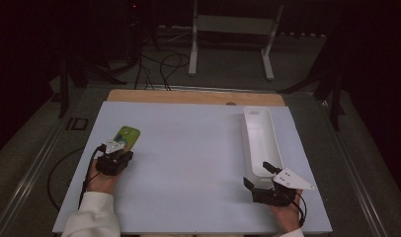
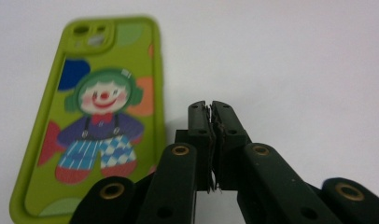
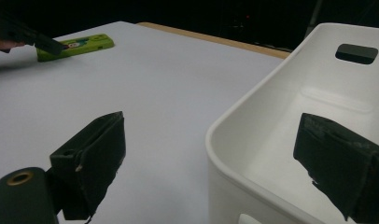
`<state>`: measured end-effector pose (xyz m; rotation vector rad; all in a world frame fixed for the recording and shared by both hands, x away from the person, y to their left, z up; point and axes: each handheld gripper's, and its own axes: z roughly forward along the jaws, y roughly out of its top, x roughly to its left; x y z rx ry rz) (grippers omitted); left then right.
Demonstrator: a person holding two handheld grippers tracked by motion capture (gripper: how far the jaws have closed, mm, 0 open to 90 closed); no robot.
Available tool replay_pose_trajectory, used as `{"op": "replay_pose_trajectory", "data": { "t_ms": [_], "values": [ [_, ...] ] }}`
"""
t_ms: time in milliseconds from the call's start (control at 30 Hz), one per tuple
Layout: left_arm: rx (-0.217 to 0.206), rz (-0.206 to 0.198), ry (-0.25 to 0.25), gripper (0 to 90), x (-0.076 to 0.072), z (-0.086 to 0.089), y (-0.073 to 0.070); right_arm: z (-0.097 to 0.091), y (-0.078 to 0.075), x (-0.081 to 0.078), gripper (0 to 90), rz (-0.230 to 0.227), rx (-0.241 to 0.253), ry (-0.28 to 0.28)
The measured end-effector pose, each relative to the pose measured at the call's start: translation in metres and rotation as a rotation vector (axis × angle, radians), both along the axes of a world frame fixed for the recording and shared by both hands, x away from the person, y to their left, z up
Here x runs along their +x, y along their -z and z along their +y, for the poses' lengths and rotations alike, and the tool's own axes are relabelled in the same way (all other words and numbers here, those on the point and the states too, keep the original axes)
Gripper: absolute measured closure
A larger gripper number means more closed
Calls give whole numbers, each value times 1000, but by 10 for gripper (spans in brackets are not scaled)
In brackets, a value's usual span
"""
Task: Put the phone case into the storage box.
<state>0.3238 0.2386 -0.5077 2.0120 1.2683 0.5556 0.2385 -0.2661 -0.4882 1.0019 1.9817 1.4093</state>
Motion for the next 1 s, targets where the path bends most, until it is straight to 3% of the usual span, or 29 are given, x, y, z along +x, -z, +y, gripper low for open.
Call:
{"op": "replay_pose_trajectory", "data": {
  "t_ms": [167,333,433,500,567,667,867,1000],
  "values": [
    [-51,-74,11,817,-11,-2,-17,-1,-1,0,89,-5,7,0],
    [-67,-146,41,724,-25,2,-36,-2,-3,0,90,-11,7,4],
    [-111,-190,72,664,-36,7,-48,-3,-6,-1,89,-17,14,4],
    [-119,-219,84,641,-44,10,-54,-4,-8,0,89,-16,15,1],
    [-139,-235,89,528,-52,12,-58,-4,-8,1,89,-14,17,-2],
    [-130,-260,81,423,-63,15,-58,-2,-8,1,89,-14,3,-6],
    [-132,-269,66,172,-80,19,-50,-3,-9,-1,89,-15,12,-2],
    [-130,-270,75,89,-87,21,-42,-3,-9,-2,89,-19,14,-2]
  ]
}}
